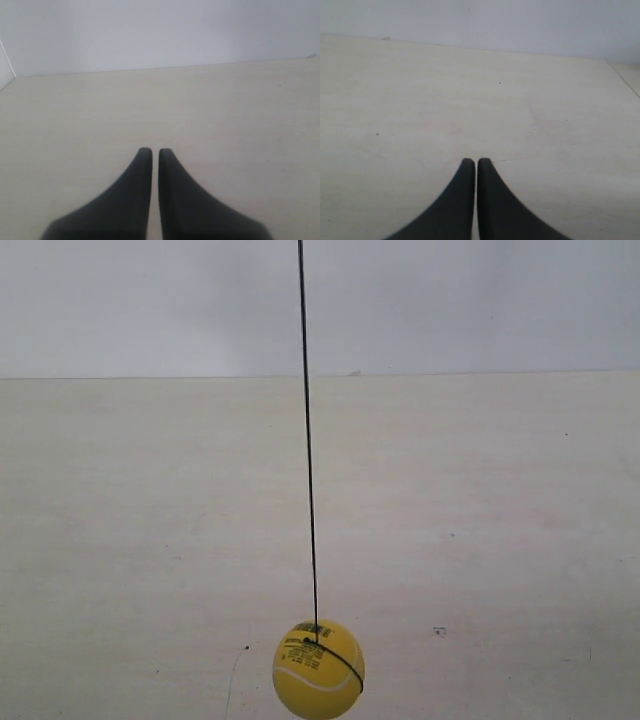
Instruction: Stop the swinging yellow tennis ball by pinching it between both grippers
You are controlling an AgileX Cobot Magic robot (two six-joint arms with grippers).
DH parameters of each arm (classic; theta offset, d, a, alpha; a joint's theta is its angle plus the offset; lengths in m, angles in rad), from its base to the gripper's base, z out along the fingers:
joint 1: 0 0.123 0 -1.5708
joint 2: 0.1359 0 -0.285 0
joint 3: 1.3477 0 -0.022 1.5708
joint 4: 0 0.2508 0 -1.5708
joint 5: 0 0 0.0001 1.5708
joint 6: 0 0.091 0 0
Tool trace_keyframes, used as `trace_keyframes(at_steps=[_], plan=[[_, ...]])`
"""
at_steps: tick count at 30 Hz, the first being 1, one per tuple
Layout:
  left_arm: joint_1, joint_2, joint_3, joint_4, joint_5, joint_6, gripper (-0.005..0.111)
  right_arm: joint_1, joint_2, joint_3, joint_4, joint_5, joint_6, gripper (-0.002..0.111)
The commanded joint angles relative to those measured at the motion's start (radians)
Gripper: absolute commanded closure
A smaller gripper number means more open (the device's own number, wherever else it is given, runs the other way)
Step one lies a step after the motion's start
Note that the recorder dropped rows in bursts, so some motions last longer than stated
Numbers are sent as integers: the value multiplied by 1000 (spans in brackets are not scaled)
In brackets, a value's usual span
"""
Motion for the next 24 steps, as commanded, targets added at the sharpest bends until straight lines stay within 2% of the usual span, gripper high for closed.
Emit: trace_keyframes(at_steps=[1,24], plan=[[3,-2,4,-3,3,4,102,-3,-4,-1,-4,-4,0,108],[3,-2,4,-3,3,4,102,-3,-4,-1,-4,-12,0,108]])
